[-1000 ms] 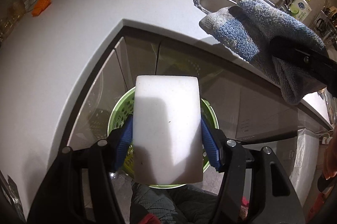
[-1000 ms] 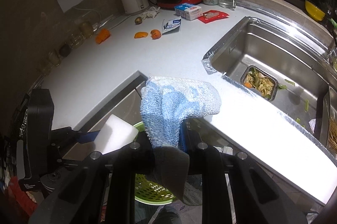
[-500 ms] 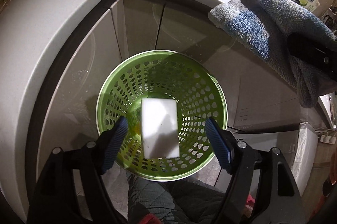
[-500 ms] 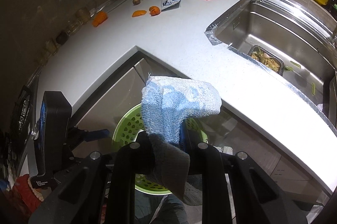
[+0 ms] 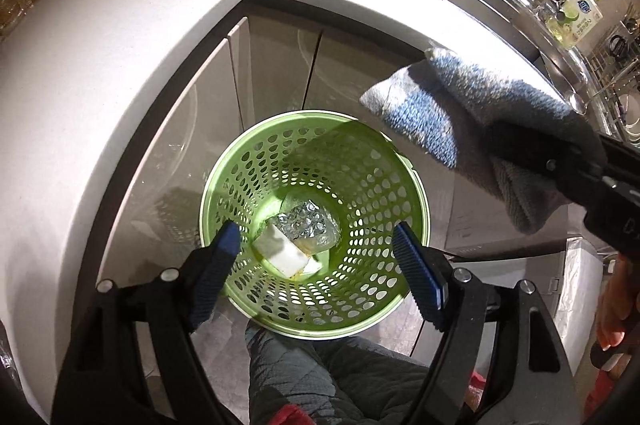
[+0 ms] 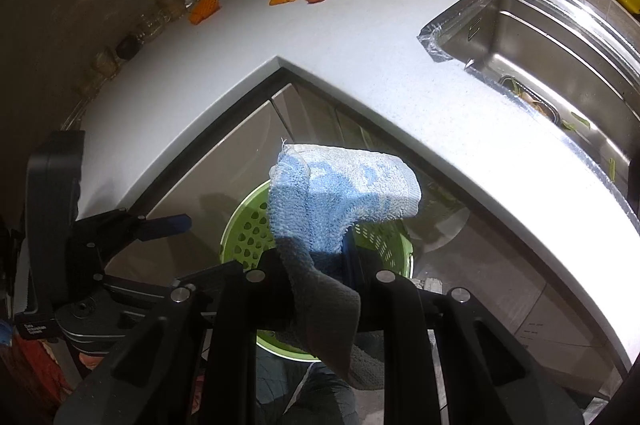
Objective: Collect trash
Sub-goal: 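Drop the foam block into the basket with the left tool while the right tool drops the towel in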
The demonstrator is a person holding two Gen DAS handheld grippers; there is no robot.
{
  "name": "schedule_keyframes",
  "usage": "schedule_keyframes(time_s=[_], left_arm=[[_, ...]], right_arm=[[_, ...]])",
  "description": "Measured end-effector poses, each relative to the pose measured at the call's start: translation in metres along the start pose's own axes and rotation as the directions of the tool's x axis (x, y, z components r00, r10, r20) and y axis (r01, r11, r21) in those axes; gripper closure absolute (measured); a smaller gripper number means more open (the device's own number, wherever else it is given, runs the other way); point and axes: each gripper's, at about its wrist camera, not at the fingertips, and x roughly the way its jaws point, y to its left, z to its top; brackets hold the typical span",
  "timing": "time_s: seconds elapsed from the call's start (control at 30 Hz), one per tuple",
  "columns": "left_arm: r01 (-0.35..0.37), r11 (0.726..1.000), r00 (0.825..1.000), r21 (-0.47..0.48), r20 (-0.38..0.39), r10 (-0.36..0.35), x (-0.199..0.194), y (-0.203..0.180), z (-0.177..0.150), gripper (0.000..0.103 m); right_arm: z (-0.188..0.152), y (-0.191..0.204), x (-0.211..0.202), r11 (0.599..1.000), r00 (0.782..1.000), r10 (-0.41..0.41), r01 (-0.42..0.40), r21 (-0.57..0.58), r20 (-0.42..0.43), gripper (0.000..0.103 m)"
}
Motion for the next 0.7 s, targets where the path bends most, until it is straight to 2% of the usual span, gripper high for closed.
schedule_keyframes(time_s=[0.17,0.27,0.33,0.4,0.53,0.57,0.6,0.7], left_arm=[[-0.009,1.0,1.0,-0.009,0.0,0.009,-0.004,0.006,-0.003,0.028],[-0.019,1.0,1.0,-0.015,0.002,0.019,-0.006,0.009,-0.006,0.028],[-0.023,1.0,1.0,-0.02,0.004,0.023,-0.007,0.011,-0.007,0.028],[-0.03,0.999,1.0,-0.023,0.007,0.03,-0.009,0.014,-0.008,0.028],[-0.024,0.999,0.999,-0.024,0.029,0.024,-0.018,0.017,-0.003,0.028],[-0.02,0.999,0.999,-0.025,0.039,0.021,-0.02,0.018,-0.002,0.025],[-0.02,0.999,0.998,-0.027,0.052,0.022,-0.025,0.018,0.001,0.017],[-0.044,0.999,0.993,-0.011,0.109,0.045,-0.04,0.015,0.006,0.013]], right_arm=[[-0.008,0.005,0.02,1.0,0.998,0.02,-0.02,-0.009,-0.06,0.079],[-0.008,0.007,0.025,1.0,0.996,0.027,-0.028,0.0,-0.08,0.063],[-0.006,0.008,0.022,1.0,0.997,0.028,-0.028,0.0,-0.071,0.051],[-0.001,0.01,0.017,1.0,0.998,0.025,-0.026,-0.006,-0.051,0.044],[0.01,0.014,0.003,1.0,1.0,0.019,-0.02,-0.02,-0.013,0.038],[0.013,0.015,0.0,1.0,1.0,0.015,-0.015,-0.021,-0.004,0.037],[0.016,0.015,-0.004,1.0,1.0,0.011,-0.01,-0.023,0.007,0.035],[0.024,0.016,-0.016,1.0,0.999,0.003,-0.002,-0.027,0.036,0.034]])
